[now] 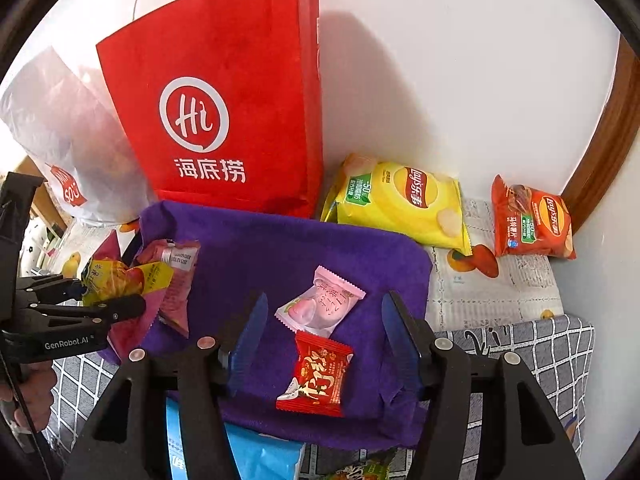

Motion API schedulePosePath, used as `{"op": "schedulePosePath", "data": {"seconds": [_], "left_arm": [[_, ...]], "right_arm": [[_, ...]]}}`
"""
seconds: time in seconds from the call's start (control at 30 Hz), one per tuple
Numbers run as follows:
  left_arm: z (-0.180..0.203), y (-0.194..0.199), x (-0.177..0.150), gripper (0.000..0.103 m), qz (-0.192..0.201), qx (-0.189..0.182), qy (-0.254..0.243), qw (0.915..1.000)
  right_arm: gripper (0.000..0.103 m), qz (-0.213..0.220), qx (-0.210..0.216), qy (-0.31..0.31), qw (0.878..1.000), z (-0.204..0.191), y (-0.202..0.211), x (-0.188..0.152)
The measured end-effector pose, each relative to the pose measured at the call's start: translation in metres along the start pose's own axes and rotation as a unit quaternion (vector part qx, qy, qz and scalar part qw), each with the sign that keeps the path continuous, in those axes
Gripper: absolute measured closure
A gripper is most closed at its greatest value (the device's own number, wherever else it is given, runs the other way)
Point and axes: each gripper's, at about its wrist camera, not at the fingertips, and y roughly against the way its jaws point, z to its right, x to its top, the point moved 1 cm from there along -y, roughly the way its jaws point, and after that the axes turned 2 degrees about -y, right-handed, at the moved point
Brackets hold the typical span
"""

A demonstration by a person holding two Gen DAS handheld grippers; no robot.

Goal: Organize snacks
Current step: 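Withdraw the right tool from the red packet while the left tool holds the chip bag above the cloth, then lower the pink-and-yellow chip bag onto the cloth and open the left tool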

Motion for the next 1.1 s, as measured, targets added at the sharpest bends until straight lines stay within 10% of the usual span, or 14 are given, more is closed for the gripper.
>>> {"op": "schedulePosePath", "data": {"seconds": [0.3,1.1], "left_arm": [[-0.001,0.018,0.002,0.028,0.025,-0.028,0.006,0.9993],[0.006,0.096,-0.001,0.024,0.137,-0.023,-0.026,0.9900]], "right_arm": [[0.044,0.001,-0.003,-0.001,1.000,-0.001,0.001,-0.001],[0.042,0.026,-0.014,-0.019,0.999,0.002,0.029,0.000]]}}
